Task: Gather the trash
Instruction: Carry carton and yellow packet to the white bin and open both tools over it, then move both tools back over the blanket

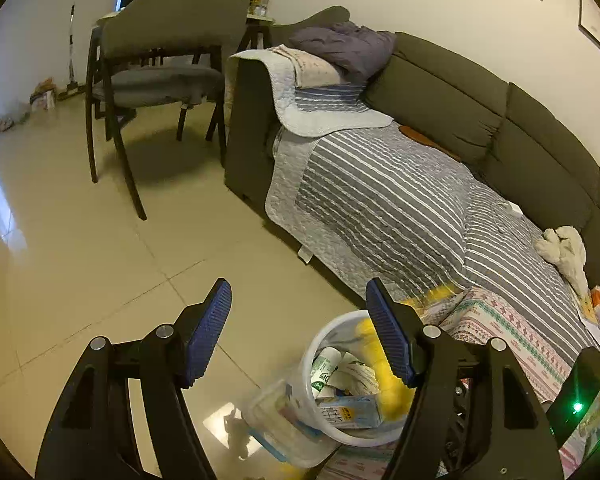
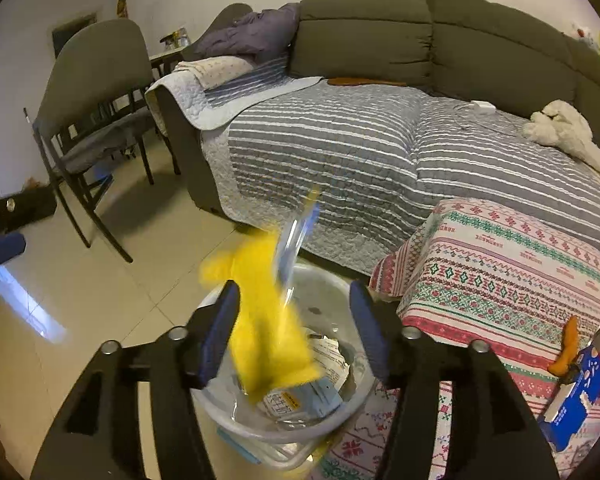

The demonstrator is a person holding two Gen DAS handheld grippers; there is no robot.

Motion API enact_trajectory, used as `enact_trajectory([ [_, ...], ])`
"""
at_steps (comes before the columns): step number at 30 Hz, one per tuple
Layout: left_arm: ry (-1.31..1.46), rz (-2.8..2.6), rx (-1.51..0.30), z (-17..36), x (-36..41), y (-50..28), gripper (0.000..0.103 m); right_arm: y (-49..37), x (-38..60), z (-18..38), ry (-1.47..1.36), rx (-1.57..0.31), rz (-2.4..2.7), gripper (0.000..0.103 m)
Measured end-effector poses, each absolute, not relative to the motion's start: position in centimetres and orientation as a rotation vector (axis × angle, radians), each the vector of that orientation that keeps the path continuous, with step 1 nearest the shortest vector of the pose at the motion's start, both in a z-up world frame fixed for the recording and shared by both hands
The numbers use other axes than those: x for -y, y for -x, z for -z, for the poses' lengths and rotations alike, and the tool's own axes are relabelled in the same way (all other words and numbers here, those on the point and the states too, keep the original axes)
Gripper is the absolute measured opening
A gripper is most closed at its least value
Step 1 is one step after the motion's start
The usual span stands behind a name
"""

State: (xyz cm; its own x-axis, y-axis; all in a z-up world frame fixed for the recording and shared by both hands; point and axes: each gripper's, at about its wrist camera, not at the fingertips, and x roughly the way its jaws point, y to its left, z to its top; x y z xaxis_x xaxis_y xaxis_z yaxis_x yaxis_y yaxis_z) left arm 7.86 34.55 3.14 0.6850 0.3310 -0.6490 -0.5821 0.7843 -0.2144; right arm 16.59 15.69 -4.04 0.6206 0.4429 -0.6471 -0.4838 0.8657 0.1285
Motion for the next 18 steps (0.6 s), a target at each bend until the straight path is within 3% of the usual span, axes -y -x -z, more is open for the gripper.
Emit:
enact_trajectory([
  [3, 0.425, -0.533, -0.626, -3.2, -34.3, -7.7, 0.078, -16.7, -15.2, 3.6, 0.073, -0.709, -0.441, 0.085],
  [8, 0.382, -0.545, -0.631, -3.0, -33.3, -7.8, 0.091, -16.9, -13.7, 2.7, 0.072, -0.698, -0.353, 0.095],
  [10, 0.365, -0.548, -0.638, -2.8, -32.6, -7.9, 0.096, -17.0, -12.7, 2.4, 0.066, -0.691, -0.310, 0.096],
  [18, 0.255, -0.504, -0.665, -2.1, -28.7, -8.7, 0.096, -16.6, -9.3, 1.7, 0.083, -0.678, -0.207, 0.096],
])
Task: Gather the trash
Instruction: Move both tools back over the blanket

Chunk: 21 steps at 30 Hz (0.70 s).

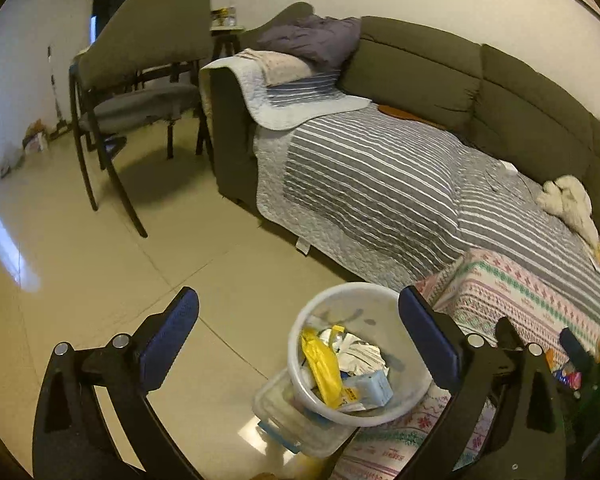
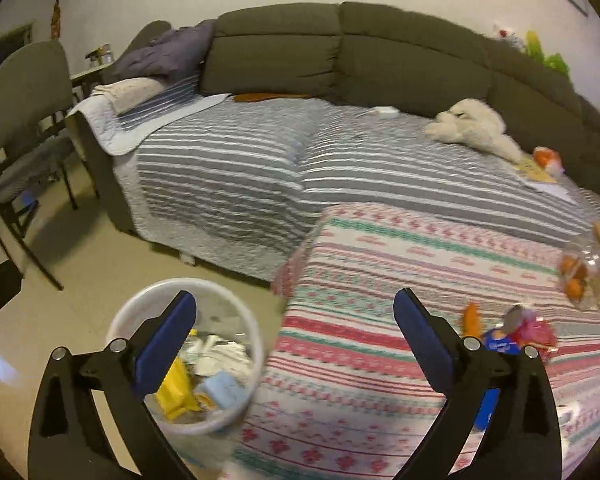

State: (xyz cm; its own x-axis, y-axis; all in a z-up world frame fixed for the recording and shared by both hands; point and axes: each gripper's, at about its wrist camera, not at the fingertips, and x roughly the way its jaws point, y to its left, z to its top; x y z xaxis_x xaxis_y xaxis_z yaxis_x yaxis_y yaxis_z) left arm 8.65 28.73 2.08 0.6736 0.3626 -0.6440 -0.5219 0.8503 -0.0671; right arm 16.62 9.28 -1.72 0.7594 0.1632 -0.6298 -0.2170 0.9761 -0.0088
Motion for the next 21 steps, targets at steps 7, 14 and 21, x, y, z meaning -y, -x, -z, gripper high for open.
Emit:
enact_trajectory([
  [7, 0.199, -0.466, -0.687, -1.3, -25.9, -9.6, 0.096, -16.1, -5.8, 0.6, 0.085, -0.644, -0.138, 0.096],
  [14, 0.159, -0.418, -0.703, -0.7, -22.9, -10.6, 0.096, -15.6, -2.5, 0.1, 0.073, -0.622, -0.094, 0.096],
  [21, 0.132, -0.380, -0.714, -0.2, -20.2, -11.4, 0.096, -15.3, 0.9, 0.6, 0.061, -0.630, -0.054, 0.096],
])
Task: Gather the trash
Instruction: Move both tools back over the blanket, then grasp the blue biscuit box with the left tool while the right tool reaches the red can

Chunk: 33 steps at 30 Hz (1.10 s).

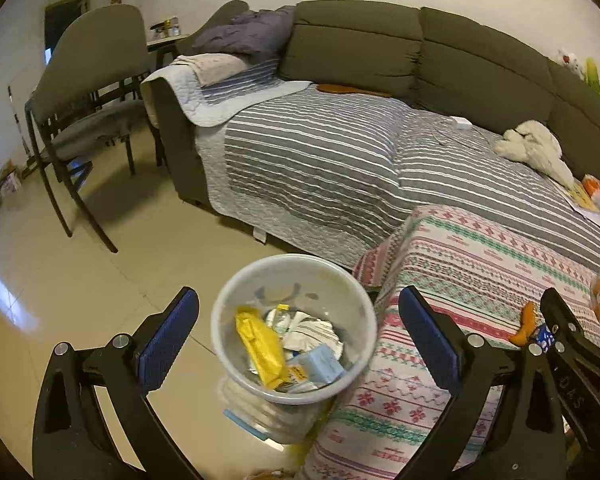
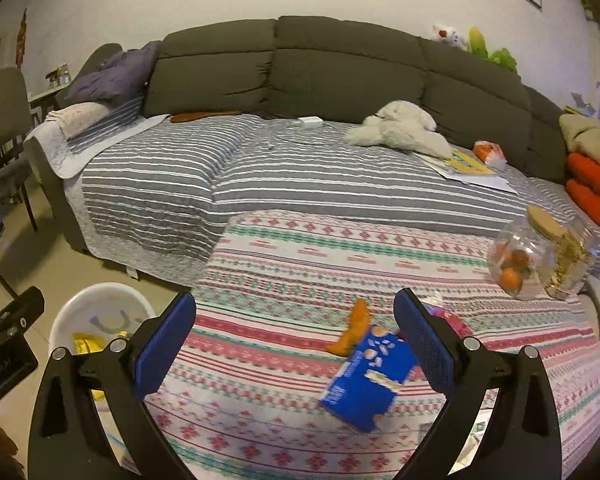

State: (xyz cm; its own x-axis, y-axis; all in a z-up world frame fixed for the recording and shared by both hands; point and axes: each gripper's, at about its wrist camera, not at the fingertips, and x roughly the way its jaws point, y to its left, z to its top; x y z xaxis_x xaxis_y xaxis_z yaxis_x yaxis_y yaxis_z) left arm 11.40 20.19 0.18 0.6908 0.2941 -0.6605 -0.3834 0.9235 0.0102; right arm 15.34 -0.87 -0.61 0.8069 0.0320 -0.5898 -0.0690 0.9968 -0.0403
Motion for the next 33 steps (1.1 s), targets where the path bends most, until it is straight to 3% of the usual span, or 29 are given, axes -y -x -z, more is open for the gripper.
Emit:
enact_trajectory([
  [22, 0.037, -0.264, -0.750, 1.3, -10.5, -14.2, 0.096, -15.7, 10.7, 2.0, 0.000, -0.674, 0.081, 0.096],
  [33, -0.074, -0.073, -0.863, 4.6, -3.8, -16.2, 0.096, -16.0, 18.5, 3.2, -0.053, -0.746, 0.188, 0.096],
])
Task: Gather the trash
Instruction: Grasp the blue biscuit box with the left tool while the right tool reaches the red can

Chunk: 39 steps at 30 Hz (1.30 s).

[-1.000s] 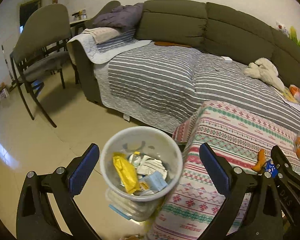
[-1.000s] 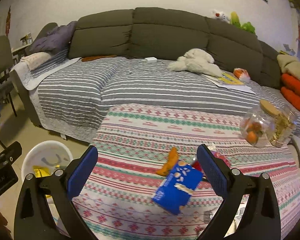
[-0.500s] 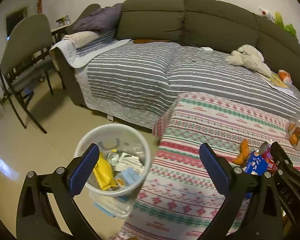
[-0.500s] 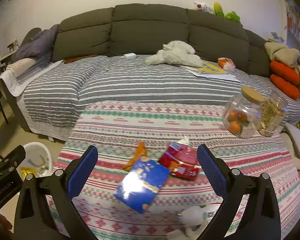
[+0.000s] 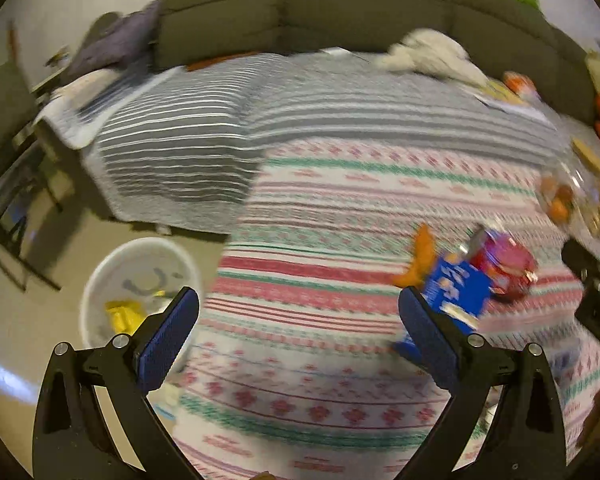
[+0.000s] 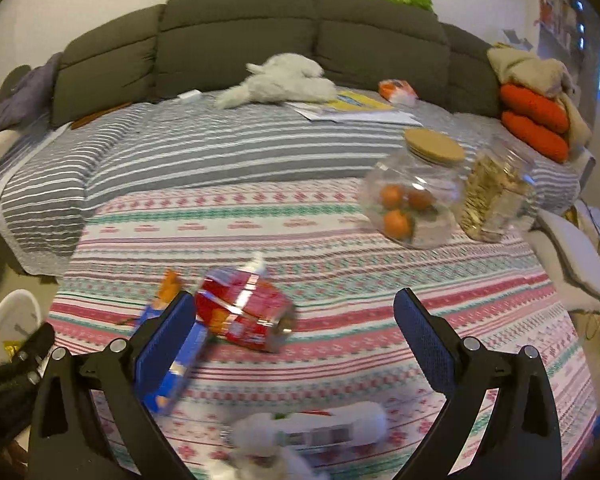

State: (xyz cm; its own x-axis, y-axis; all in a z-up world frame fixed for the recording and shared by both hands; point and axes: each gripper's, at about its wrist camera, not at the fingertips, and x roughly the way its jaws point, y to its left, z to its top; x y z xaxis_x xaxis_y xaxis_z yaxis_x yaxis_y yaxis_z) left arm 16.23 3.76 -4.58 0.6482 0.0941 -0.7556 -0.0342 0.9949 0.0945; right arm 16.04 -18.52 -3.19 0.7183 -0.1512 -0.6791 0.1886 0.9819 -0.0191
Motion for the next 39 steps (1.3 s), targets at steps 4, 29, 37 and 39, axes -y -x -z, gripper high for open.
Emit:
enact_trajectory([
  [4, -0.115, 0.055, -0.947, 6.6, -0.7, -17.2, 0.096, -16.3, 20.6, 3.9, -0.054, -0.792, 0.197, 0.096],
  [29, -0.254, 0.295, -1.000, 8.3, 1.1, -16.3, 0.060, -23.3, 19.8, 10.2, 0.126, -0.947, -0.346, 0.096],
  [37, -0.099, 0.255, -0.987, 6.8, -2.5, -16.5, 0.060, -23.8, 17.7, 11.7, 0.168, -1.004, -0.393, 0.068],
  [39, -0.080, 0.251, -0.983, 6.6, -2.5, -16.8, 0.060, -23.5, 17.3, 11.7, 0.188, -0.990, -0.370, 0.065],
])
